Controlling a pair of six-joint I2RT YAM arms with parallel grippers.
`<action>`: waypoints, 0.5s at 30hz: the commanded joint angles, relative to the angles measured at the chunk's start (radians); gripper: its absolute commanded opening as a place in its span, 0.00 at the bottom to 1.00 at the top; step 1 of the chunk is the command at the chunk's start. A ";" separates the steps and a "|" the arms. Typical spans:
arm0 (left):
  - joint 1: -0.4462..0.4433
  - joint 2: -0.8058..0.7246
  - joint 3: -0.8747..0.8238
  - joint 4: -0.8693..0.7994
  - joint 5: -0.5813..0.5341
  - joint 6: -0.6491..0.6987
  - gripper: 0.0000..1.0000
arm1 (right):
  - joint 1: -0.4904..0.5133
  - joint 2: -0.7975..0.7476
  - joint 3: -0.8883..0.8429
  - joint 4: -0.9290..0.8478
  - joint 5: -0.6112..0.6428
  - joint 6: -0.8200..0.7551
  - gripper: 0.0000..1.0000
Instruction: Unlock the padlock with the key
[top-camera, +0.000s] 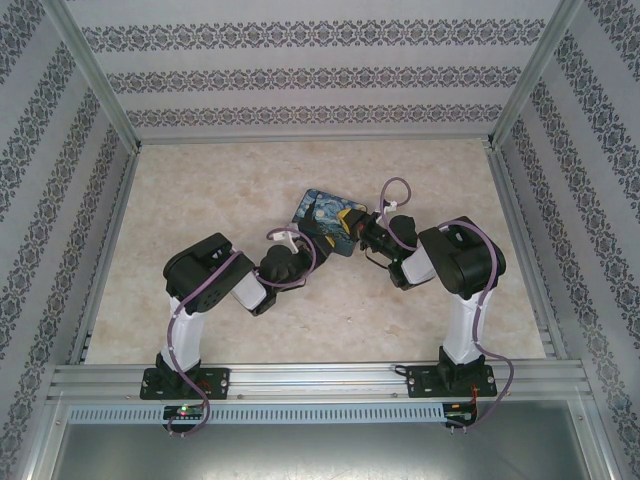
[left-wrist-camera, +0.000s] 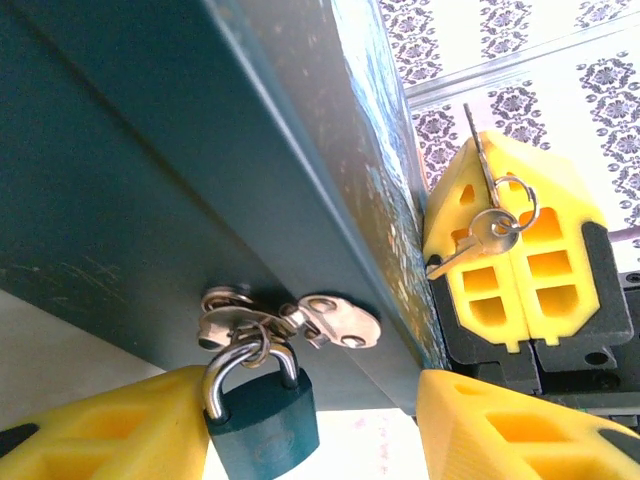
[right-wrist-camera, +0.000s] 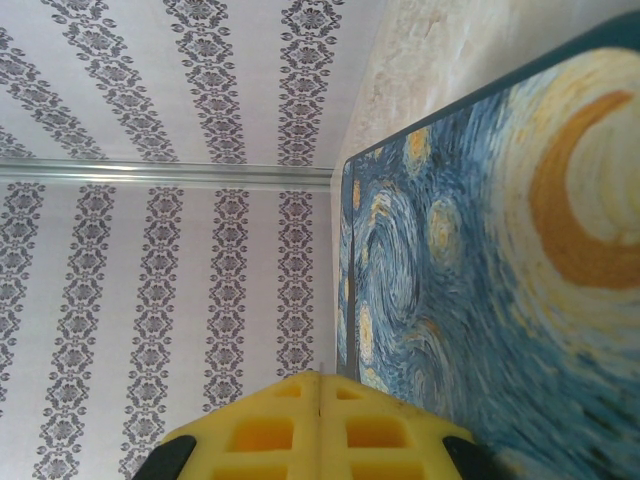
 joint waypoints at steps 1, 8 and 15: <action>-0.019 -0.015 0.003 0.095 -0.021 -0.011 0.55 | 0.006 0.042 -0.022 -0.042 0.004 0.006 0.00; -0.038 -0.010 -0.014 0.103 -0.045 -0.020 0.53 | 0.006 0.046 -0.022 -0.037 0.006 0.009 0.00; -0.048 -0.011 -0.014 0.103 -0.073 -0.021 0.53 | 0.006 0.061 -0.019 -0.030 0.005 0.012 0.00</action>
